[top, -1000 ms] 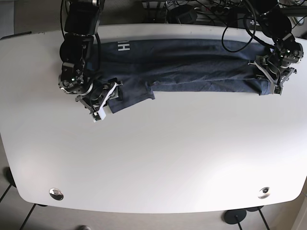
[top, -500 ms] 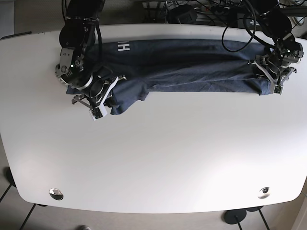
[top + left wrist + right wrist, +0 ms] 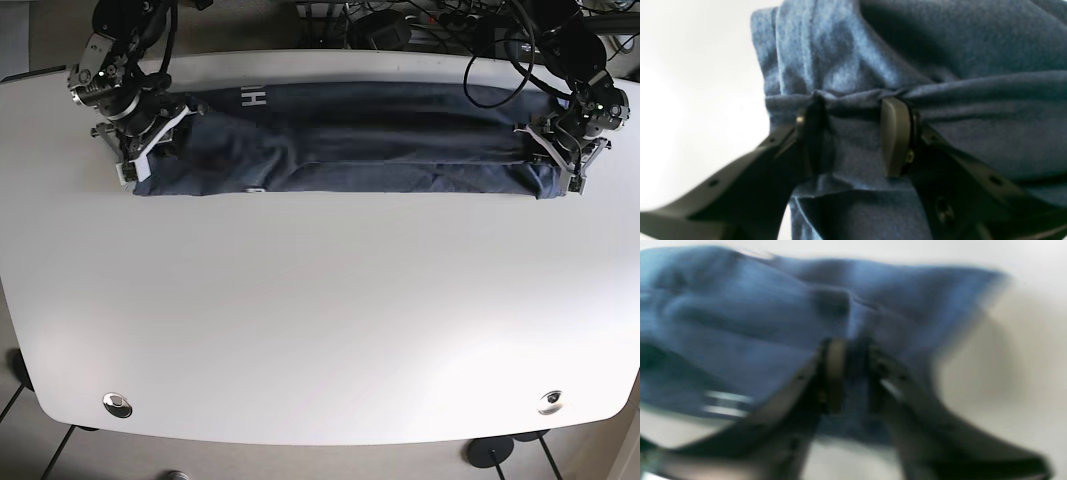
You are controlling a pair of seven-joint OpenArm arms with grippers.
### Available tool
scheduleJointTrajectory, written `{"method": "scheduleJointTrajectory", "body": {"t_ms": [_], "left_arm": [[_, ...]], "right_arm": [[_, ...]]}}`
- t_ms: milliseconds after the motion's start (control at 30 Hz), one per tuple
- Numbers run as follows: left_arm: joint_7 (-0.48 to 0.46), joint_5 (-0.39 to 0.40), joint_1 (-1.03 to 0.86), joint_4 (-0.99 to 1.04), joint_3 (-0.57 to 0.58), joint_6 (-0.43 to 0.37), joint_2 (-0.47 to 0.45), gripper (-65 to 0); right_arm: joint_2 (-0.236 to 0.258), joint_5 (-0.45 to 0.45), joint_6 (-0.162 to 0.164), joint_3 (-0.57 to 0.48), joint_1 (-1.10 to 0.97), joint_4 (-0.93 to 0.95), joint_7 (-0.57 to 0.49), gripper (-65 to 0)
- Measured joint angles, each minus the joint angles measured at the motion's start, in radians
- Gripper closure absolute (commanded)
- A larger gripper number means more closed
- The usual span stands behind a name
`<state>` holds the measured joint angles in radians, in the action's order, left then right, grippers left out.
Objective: Fold the T-shirt properly
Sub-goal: 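Regrasp the folded strip edge with both grippers and smooth it flat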
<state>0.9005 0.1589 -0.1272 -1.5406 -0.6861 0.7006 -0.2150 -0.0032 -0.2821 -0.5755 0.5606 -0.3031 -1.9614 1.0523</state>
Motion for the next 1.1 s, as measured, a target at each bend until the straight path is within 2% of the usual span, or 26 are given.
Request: {"method": "scheduleJointTrajectory", "body": {"t_ms": [67, 100, 133, 167, 267, 333, 433, 500, 567, 700, 867, 1000, 1067, 1100], "left_arm": [[0.0, 0.0, 0.0, -0.001, 0.002, 0.0, -0.002, -24.0], [0.0, 0.0, 0.0, -0.001, 0.002, 0.0, -0.002, -24.0], [0.0, 0.0, 0.001, -0.001, 0.002, 0.0, -0.002, -24.0], [0.001, -0.001, 0.003, -0.001, 0.002, 0.0, -0.002, -24.0], [0.001, -0.001, 0.003, -0.001, 0.002, 0.0, -0.002, -23.9], [0.0, -0.001, 0.003, -0.001, 0.002, 0.0, -0.002, -23.9], [0.0, -0.001, 0.002, -0.001, 0.0, 0.0, -0.002, -23.9], [0.0, -0.001, 0.0, -0.001, 0.0, 0.0, -0.002, -23.9], [0.0, -0.002, 0.0, 0.001, -0.002, 0.0, -0.002, -23.9], [-0.05, 0.015, 0.042, 0.088, -0.006, 0.0, -0.011, -23.9], [-0.171, -0.072, 0.185, 0.251, 0.0, 0.0, -0.017, -24.0], [-0.154, -0.101, 0.256, 0.283, 0.002, 0.0, -0.01, -24.2], [-0.107, -0.122, 0.251, 0.209, 0.002, 0.0, 0.005, -24.2], [-0.1, -0.091, 0.241, 0.157, -0.001, 0.0, 0.005, -24.3]], "right_arm": [[0.0, 0.009, 0.0, 0.034, -0.006, -0.033, 0.001, -36.3], [0.001, -0.026, -0.005, 0.027, -0.002, -0.042, -0.003, -37.7], [0.0, -0.094, -0.037, 0.013, -0.002, -0.042, -0.003, -37.7], [0.001, -0.149, -0.054, -0.016, -0.014, -0.042, -0.01, -37.7], [-0.002, -0.161, -0.053, -0.122, -0.032, -0.037, 0.002, -37.6], [-0.003, -0.127, -0.053, -0.161, -0.026, -0.002, -0.009, -32.0], [-0.003, -0.08, -0.053, -0.19, -0.025, 0.091, -0.024, -17.6], [-0.002, -0.059, -0.053, -0.189, -0.027, 0.163, -0.09, -12.8], [0.003, -0.058, -0.056, -0.187, -0.011, 0.237, -0.197, -13.8], [0.008, -0.019, -0.076, -0.182, 0.088, 0.36, -0.285, -13.8], [0.032, -0.009, -0.08, -0.162, 0.174, 0.435, -0.299, -13.6], [0.04, 0.014, -0.078, -0.149, 0.195, 0.438, -0.29, -13.3], [0.04, 0.014, -0.076, -0.149, 0.195, 0.438, -0.289, -13.2], [0.04, 0.014, -0.076, -0.149, 0.195, 0.438, -0.289, -13.2]]}}
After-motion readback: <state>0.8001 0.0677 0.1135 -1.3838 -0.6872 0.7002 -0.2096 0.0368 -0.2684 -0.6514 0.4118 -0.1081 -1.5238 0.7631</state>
